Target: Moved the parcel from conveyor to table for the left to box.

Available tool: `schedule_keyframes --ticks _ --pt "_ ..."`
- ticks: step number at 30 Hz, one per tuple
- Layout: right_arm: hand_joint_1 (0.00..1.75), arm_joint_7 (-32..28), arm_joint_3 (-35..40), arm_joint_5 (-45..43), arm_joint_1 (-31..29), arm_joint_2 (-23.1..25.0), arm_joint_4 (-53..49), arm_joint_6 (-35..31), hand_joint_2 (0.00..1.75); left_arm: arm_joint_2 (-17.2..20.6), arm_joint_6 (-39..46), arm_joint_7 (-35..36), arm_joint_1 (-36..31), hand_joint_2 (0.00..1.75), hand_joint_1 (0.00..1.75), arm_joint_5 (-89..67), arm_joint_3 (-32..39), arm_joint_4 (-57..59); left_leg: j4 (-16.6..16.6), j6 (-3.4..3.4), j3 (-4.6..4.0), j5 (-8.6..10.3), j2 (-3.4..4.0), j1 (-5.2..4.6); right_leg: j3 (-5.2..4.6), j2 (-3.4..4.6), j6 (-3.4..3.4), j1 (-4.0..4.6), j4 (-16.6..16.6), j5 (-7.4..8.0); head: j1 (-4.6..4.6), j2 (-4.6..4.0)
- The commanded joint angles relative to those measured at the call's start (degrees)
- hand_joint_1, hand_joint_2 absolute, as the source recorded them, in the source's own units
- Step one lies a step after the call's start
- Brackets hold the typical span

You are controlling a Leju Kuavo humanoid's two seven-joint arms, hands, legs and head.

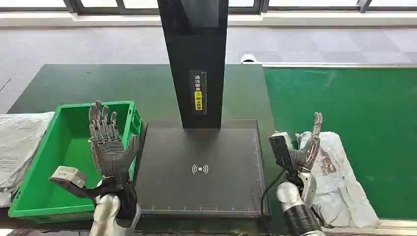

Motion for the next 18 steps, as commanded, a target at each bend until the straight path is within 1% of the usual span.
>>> schedule_keyframes --ticks 1,4,6,7,10,12,16,18 --pt "0.00 5.4 -15.8 12.5 -6.1 -0.6 7.4 -0.1 1.75 -1.3 -0.6 0.7 -0.1 1.75 0.00 0.2 3.4 -3.4 -0.2 0.04 0.05 0.09 -0.07 0.03 0.13 -0.10 -0.02 0.05 -0.2 0.09 0.00 0.00" --pt "0.00 8.3 -18.1 16.3 -6.9 0.0 9.7 -0.1 1.75 -1.4 -0.7 1.7 -0.2 1.75 0.00 -0.1 3.2 -4.0 -0.1 0.07 0.03 0.07 0.13 0.04 0.04 0.08 -0.02 0.04 -0.2 0.11 0.00 -0.02" --pt "0.00 7.4 -19.0 15.7 -7.6 -0.3 12.9 -0.1 1.75 -1.1 -0.5 1.7 -0.2 1.75 0.00 -0.1 3.0 -3.9 0.0 0.05 0.02 0.04 0.01 0.02 0.05 0.00 -0.04 0.00 -0.1 0.05 0.02 -0.02" --pt "0.00 7.9 -18.8 15.8 -8.2 -0.7 15.0 -0.1 1.75 -1.1 -0.2 1.6 0.0 1.75 0.00 -0.1 3.1 -4.0 -0.1 0.06 0.05 0.07 -0.04 0.05 0.12 -0.06 -0.04 0.03 -0.1 0.07 0.00 -0.02" --pt "0.00 8.0 -18.4 15.1 -8.9 -0.9 16.8 -0.1 1.75 -0.9 0.0 1.6 0.5 1.75 0.00 0.0 3.2 -4.2 -0.1 0.08 0.09 0.08 0.09 0.05 0.13 0.04 -0.05 0.03 -0.2 0.11 0.02 0.00" --pt "0.00 9.9 -17.7 15.2 -9.8 -1.6 19.5 1.3 1.75 -0.9 0.2 1.4 0.8 1.75 0.00 0.1 3.4 -4.3 -0.1 0.06 0.07 0.05 0.11 0.02 0.07 0.08 -0.05 -0.01 -0.1 0.08 0.02 -0.02" --pt "0.00 9.9 -17.7 15.2 -9.8 -1.6 19.5 1.3 1.75 -0.9 0.2 1.4 0.8 1.75 0.00 0.1 3.4 -4.3 0.0 0.07 0.07 0.05 0.05 0.00 0.07 0.02 -0.04 -0.02 0.0 0.05 0.00 0.00" --pt "0.00 13.3 -16.8 16.4 -10.6 -2.2 21.5 2.0 1.75 -0.7 0.3 1.3 0.8 1.75 0.00 0.2 3.5 -4.1 0.0 0.07 0.03 0.06 0.07 0.01 0.03 0.04 -0.04 -0.01 0.0 0.07 0.00 -0.02"
